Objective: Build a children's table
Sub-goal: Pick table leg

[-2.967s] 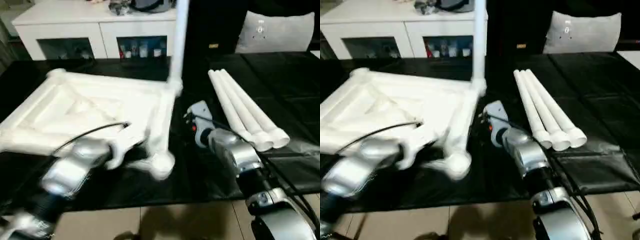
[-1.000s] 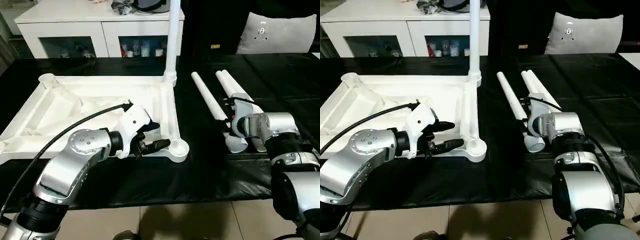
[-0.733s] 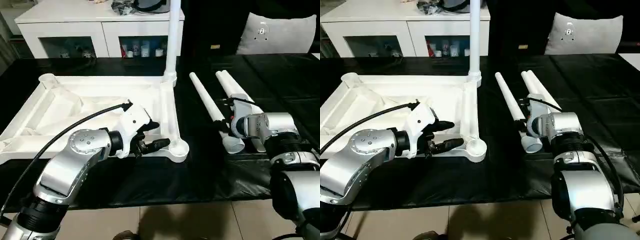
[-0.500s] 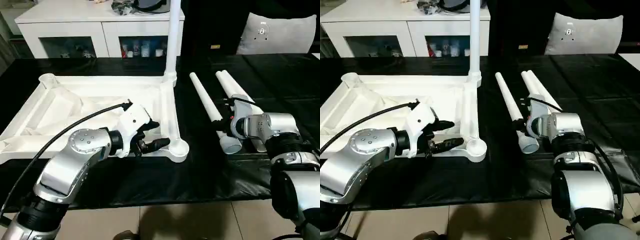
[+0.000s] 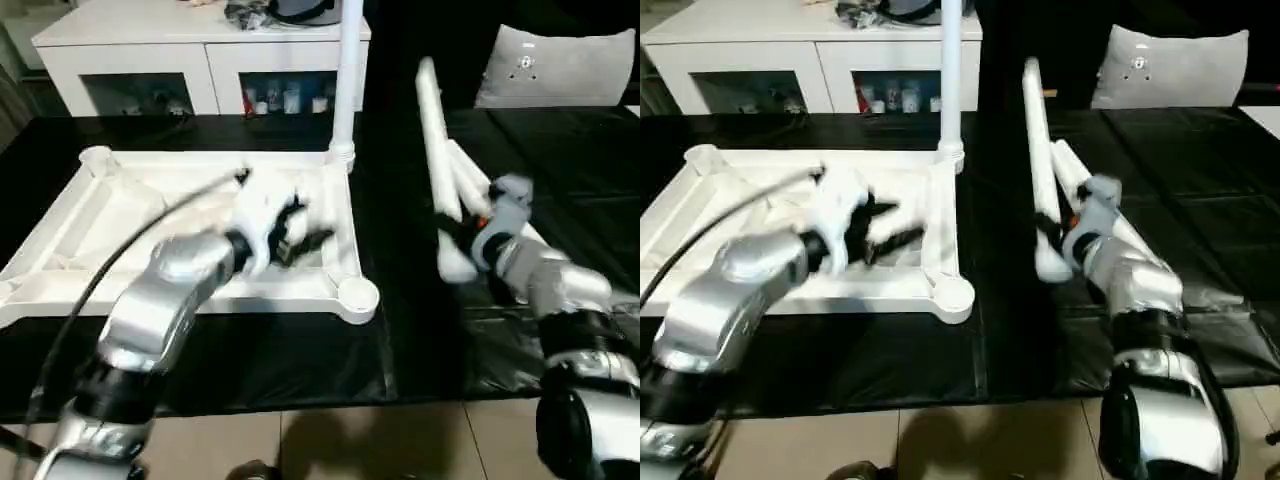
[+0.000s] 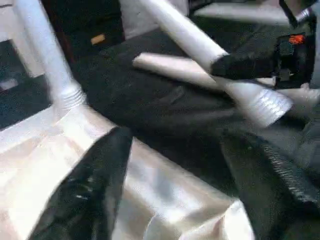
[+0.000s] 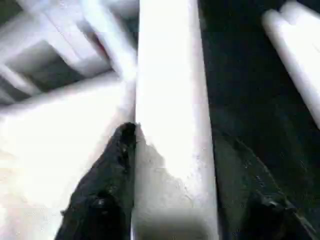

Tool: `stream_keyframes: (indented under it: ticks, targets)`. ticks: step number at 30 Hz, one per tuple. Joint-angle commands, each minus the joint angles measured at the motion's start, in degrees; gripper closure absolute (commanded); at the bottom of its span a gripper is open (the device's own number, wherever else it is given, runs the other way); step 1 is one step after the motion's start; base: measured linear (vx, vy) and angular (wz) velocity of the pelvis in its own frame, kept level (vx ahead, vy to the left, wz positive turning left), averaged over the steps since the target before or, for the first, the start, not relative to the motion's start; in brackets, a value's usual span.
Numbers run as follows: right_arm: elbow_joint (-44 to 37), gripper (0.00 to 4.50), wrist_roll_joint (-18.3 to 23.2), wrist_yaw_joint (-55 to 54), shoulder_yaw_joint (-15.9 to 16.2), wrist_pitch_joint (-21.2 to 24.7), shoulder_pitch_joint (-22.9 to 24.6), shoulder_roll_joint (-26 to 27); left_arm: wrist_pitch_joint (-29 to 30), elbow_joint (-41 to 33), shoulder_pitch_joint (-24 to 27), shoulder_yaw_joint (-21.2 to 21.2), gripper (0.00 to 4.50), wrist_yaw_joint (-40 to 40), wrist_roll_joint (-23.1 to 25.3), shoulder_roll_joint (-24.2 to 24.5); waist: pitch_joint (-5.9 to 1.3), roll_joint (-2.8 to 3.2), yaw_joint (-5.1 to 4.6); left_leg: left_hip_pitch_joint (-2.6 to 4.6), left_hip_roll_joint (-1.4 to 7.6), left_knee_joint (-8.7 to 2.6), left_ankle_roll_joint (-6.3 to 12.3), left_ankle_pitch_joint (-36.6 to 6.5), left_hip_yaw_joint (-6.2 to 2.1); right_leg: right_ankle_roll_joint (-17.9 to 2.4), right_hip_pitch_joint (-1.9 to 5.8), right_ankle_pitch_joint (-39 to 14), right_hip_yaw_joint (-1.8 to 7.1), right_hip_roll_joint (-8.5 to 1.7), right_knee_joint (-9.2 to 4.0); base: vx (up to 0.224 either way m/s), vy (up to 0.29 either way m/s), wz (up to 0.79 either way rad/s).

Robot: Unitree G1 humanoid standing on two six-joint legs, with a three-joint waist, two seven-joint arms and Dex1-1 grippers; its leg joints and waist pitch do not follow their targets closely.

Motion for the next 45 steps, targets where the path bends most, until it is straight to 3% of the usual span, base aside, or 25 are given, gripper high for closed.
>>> stream_keyframes:
  ticks: [1, 2, 4, 5, 6, 8, 9, 10, 11, 15, 20, 22, 29, 34, 35, 45]
  targets:
    - [-8.8, 2.65, 6.4, 7.3, -0.3, 0.6, 2.9, 0.6, 0.7, 1.1, -2.3, 2.7, 0.96, 0.6, -3.9, -2.2, -4.37, -0.59, 0.33, 1.43, 2.57, -3.92, 1.99, -12.9, -1.51, -11.2, 2.58, -10.3, 2.05, -2.8, -4.03, 0.0, 0.0, 0.0]
    - [-12.7, 2.65, 9.7, 10.2, 0.3, 2.0, 4.9, 0.9, 1.6, 1.7, -3.4, 4.5, 0.85, 1.2, -6.4, -4.4, -4.5, -0.53, 0.56, 1.45, 2.76, -3.77, 2.63, -11.7, -1.62, -11.8, 2.56, -8.8, 2.04, -2.92, -3.76, 0.0, 0.0, 0.0]
    - [-14.1, 2.66, 10.8, 11.2, 0.6, 2.4, 5.6, 0.9, 2.0, 1.9, -3.8, 5.1, 0.76, 1.4, -7.2, -5.2, -4.52, -0.49, 0.83, 1.43, 2.77, -3.62, 3.39, -10.8, -1.51, -12.7, 2.7, -7.5, 2.01, -2.97, -3.78, 0.0, 0.0, 0.0]
    - [-18.4, 2.66, 14.8, 14.7, 1.8, 5.6, 7.7, 0.8, 5.3, 2.3, -5.1, 7.6, 0.65, 1.7, -11.9, -8.5, -4.33, -0.62, 0.76, 1.18, 2.72, -3.8, 3.62, -11.1, -1.58, -13.2, 2.68, -9.1, 1.82, -2.85, -3.87, 0.0, 0.0, 0.0]
    - [-19.5, 2.66, 15.7, 15.7, 2.2, 6.3, 8.2, 0.8, 6.5, 2.4, -5.4, 8.3, 0.65, 2.0, -13.3, -9.5, -4.26, -0.77, 0.8, 1.38, 2.66, -3.62, 3.43, -11.5, -1.25, -13.5, 2.71, -9.7, 1.93, -2.95, -3.94, 0.0, 0.0, 0.0]
    - [-20.9, 2.66, 17.2, 17.1, 2.8, 7.8, 8.8, 0.7, 8.5, 2.6, -6.1, 9.7, 0.44, 2.5, -15.8, -11.2, -4.1, -0.72, 1.03, 1.29, 2.64, -3.69, 3.15, -12.7, -1.45, -13.0, 2.58, -13.3, 1.87, -3.02, -4.32, 0.0, 0.0, 0.0]
    - [-23.8, 2.66, 18.9, 19.2, 3.8, 10.1, 10.2, 0.6, 11.5, 3.7, -7.5, 12.3, 0.35, 4.1, -19.8, -14.1, -4.05, -0.7, 1.15, 1.34, 2.67, -3.77, 2.74, -13.4, -1.55, -12.3, 2.56, -15.4, 1.83, -3.07, -4.55, 0.0, 0.0, 0.0]
    - [-24.5, 2.66, 19.1, 19.5, 4.1, 10.5, 10.5, 0.6, 11.9, 4.1, -7.9, 13.1, 0.27, 4.8, -20.9, -14.9, -3.97, -0.73, 1.2, 1.3, 2.72, -3.81, 2.46, -13.8, -1.6, -12.0, 2.56, -16.3, 1.85, -3.13, -4.62, 0.0, 0.0, 0.0]
    - [-25.3, 2.66, 19.3, 20.0, 4.6, 10.8, 10.9, 0.6, 12.6, 4.8, -8.6, 14.3, 0.15, 5.6, -22.6, -16.0, -3.87, -0.88, 1.41, 1.37, 2.68, -3.92, 1.92, -14.9, -1.76, -10.4, 2.43, -19.7, 1.81, -3.21, -5.15, 0.0, 0.0, 0.0]
    - [-27.6, 2.66, 19.7, 20.5, 7.0, 11.3, 12.1, 0.0, 14.7, 6.2, -11.2, 18.5, 0.0, 8.5, -28.4, -19.4, -3.74, -1.15, 1.47, 1.38, 2.6, -4.08, 0.89, -15.8, -1.85, -8.3, 2.17, -22.5, 1.78, -3.19, -5.62, 0.0, 0.0, 0.0]
    - [-28.1, 2.66, 19.0, 20.5, 8.2, 11.0, 12.6, 0.0, 15.6, 5.0, -11.5, 19.6, 0.16, 8.4, -30.8, -20.2, -3.96, -1.08, 1.6, 1.04, 2.63, -4.06, 1.29, -13.4, -1.92, -7.8, 2.32, -19.8, 1.87, -3.2, -5.34, 0.0, 0.0, 0.0]
    - [-28.2, 2.66, 18.1, 20.1, 8.6, 10.2, 12.6, 0.1, 15.4, 4.6, -11.3, 19.1, 0.26, 8.8, -30.0, -20.0, -3.98, -1.11, 1.59, 1.05, 2.65, -4.07, 1.44, -13.0, -1.9, -8.0, 2.29, -18.9, 1.89, -3.11, -5.23, 0.0, 0.0, 0.0]
    - [-28.4, 2.66, 8.7, 13.4, 13.4, 0.8, 12.9, 2.6, 5.3, 3.5, -9.5, 12.2, 0.89, 15.3, -17.8, -19.5, -4.04, -0.98, 1.33, 1.08, 2.89, -4.36, 0.49, -12.8, -2.01, -6.9, 2.43, -17.1, 1.95, -3.21, -5.19, 0.0, 0.0, 0.0]
    - [-28.0, 2.66, 7.1, 11.4, 14.1, -1.2, 12.6, 3.9, 5.1, 2.5, -8.8, 11.0, 1.28, 18.0, -16.0, -20.3, -4.08, -0.62, 1.25, 1.07, 2.98, -4.35, 1.21, -12.3, -1.95, -8.3, 2.42, -14.2, 1.96, -3.12, -4.92, 0.0, 0.0, 0.0]
    - [-27.7, 2.66, 6.5, 11.2, 14.5, -1.7, 12.6, 3.9, 4.6, 2.6, -8.5, 10.7, 1.35, 18.3, -15.4, -20.4, -4.07, -0.77, 1.21, 1.05, 2.91, -4.31, 1.38, -12.4, -1.88, -8.4, 2.43, -14.1, 1.95, -3.07, -5.02, 0.0, 0.0, 0.0]
    - [-27.5, 2.66, 3.7, 11.4, 17.6, -4.5, 13.2, 3.4, 5.3, 1.6, -7.2, 10.0, 1.99, 18.1, -16.8, -21.2, -4.0, -0.69, 1.22, 1.13, 2.92, -4.34, 1.41, -13.6, -1.92, -8.2, 2.39, -15.5, 1.95, -3.09, -5.17, 0.0, 0.0, 0.0]
